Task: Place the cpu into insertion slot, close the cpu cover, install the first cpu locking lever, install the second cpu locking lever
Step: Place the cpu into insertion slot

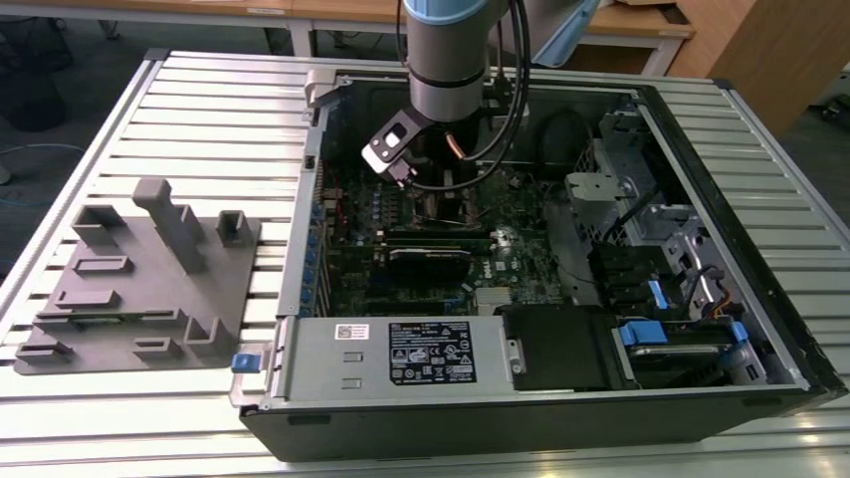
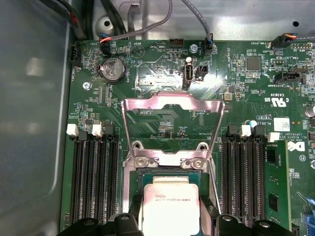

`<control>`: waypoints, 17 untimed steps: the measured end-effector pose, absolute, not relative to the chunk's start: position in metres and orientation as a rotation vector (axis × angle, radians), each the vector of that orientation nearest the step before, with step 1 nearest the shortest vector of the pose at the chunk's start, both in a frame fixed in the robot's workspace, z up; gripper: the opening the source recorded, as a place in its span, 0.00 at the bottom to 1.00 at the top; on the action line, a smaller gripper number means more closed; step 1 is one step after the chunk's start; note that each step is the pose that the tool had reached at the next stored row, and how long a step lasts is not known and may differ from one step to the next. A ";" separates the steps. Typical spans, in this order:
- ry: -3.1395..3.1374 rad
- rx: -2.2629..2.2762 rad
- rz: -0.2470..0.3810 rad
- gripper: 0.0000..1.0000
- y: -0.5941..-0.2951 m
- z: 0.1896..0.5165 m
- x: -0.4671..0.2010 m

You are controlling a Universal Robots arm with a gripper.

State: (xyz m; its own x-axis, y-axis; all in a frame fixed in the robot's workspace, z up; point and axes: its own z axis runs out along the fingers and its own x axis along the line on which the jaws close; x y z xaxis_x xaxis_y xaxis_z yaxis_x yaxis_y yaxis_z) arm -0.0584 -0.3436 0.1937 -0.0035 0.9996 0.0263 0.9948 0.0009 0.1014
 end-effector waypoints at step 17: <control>2.184 2.179 0.139 0.54 -0.343 0.191 -0.059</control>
State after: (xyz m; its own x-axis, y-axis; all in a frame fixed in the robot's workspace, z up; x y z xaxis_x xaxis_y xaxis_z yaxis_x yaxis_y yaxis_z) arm -0.0585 -0.3428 0.1915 -0.0036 0.9997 0.0261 0.9949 0.0009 0.1012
